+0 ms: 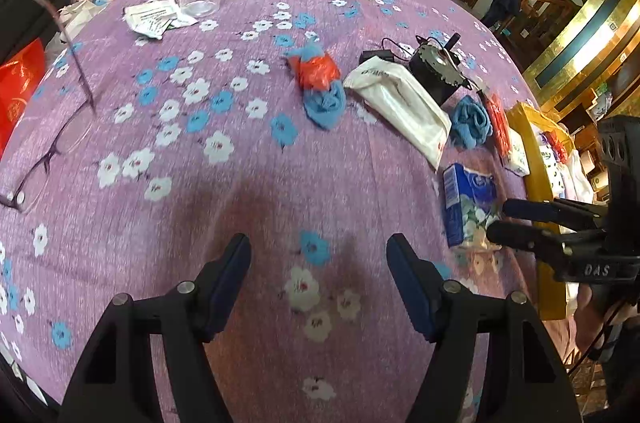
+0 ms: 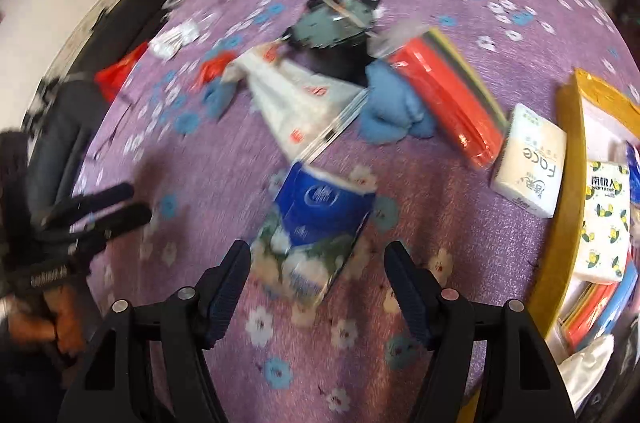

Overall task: Organize soft objects
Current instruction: 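Grasp the blue cloth with red bag with left tool while right tool grasps blue Vinda tissue pack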

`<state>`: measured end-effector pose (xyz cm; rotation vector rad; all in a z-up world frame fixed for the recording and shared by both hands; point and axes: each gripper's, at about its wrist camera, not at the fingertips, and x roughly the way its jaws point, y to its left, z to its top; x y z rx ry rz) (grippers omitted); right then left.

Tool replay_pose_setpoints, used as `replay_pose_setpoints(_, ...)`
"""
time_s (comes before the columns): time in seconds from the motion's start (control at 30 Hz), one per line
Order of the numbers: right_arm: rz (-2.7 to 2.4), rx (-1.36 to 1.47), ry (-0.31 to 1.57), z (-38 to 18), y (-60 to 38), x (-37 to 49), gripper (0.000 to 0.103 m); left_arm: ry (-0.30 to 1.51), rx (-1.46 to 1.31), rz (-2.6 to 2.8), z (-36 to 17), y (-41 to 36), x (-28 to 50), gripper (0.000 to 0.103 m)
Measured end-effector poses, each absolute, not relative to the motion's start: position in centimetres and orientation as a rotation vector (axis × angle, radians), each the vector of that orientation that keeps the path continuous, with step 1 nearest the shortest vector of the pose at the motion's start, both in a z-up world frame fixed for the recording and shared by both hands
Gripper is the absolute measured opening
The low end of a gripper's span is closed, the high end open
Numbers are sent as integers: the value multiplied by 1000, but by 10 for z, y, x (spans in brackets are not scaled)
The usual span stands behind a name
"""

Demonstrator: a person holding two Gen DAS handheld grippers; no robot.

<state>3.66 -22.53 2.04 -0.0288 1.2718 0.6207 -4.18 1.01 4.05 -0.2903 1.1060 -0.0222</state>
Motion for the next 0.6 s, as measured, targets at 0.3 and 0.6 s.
replay_pose_setpoints(0.3,486,-71,1284,9,-188,40,75,1105,-262,-17,47,9,-23,69)
replay_pose_setpoints(0.6,489,15,1264,19,-219,32,58,1106,-252,-26,52,11,6,75)
